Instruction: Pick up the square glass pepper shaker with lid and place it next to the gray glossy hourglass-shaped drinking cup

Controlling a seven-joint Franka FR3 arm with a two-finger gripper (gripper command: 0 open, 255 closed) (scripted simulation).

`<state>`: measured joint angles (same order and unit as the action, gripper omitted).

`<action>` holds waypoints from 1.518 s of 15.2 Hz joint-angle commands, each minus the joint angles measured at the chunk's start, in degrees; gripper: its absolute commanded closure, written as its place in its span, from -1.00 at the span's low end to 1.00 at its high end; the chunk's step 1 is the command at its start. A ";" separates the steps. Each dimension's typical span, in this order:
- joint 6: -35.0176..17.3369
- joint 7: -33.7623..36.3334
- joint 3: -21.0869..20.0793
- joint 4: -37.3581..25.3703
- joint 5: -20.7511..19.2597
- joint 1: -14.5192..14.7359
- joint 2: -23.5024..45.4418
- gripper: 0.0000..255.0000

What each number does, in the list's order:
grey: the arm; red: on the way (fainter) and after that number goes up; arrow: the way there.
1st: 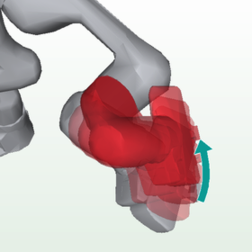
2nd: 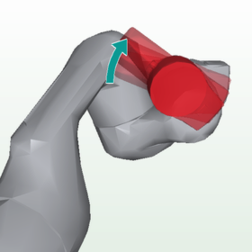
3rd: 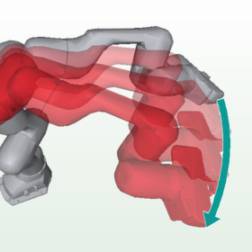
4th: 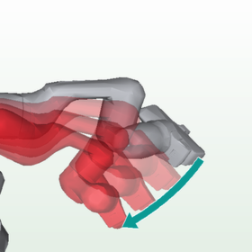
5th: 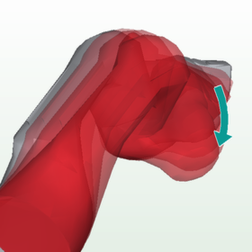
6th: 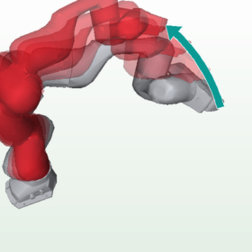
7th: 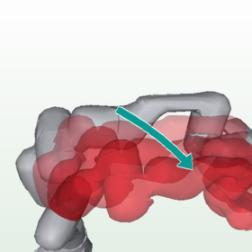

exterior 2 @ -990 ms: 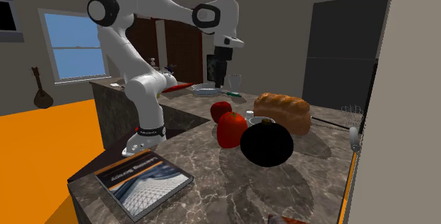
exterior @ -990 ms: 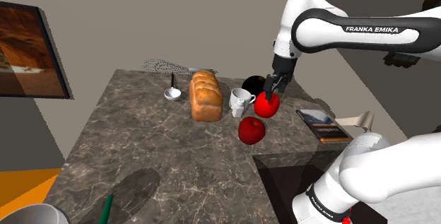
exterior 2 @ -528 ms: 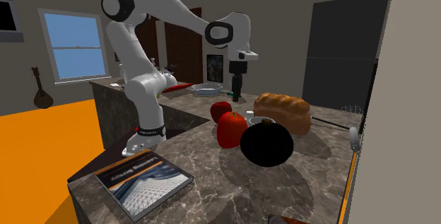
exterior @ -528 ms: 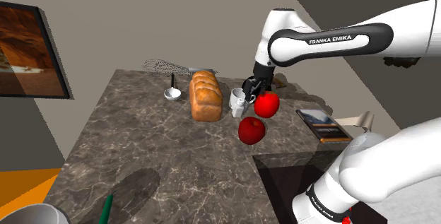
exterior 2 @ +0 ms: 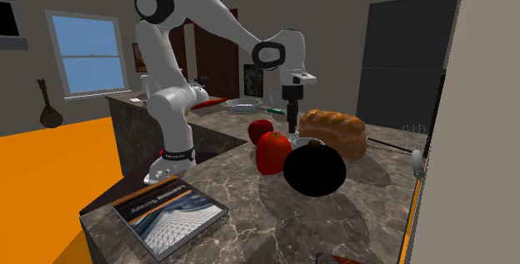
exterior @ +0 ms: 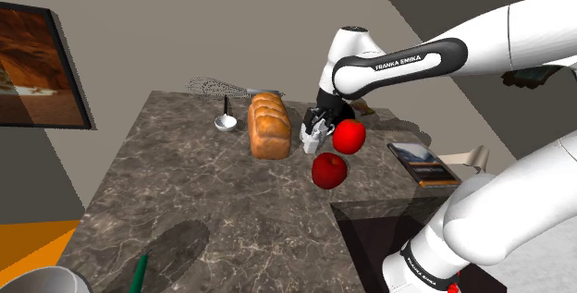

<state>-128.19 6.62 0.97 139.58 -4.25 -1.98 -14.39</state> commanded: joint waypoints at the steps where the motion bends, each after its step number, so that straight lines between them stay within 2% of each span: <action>1: -1.75 0.12 0.01 0.65 -0.08 -0.03 1.02 -1.00; 3: -3.91 0.18 0.08 1.55 -0.20 -0.10 2.28 -1.00; 11: -3.90 0.18 0.08 1.55 -0.20 -0.10 2.28 -1.00; 12: -3.90 0.18 0.08 1.55 -0.20 -0.10 2.28 1.00; 21: -3.91 0.19 0.12 1.55 -0.21 -0.06 2.28 1.00; 23: -2.23 0.08 0.15 0.76 -0.14 0.01 1.39 1.00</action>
<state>-131.02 6.75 1.29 140.23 -4.56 -2.16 -13.20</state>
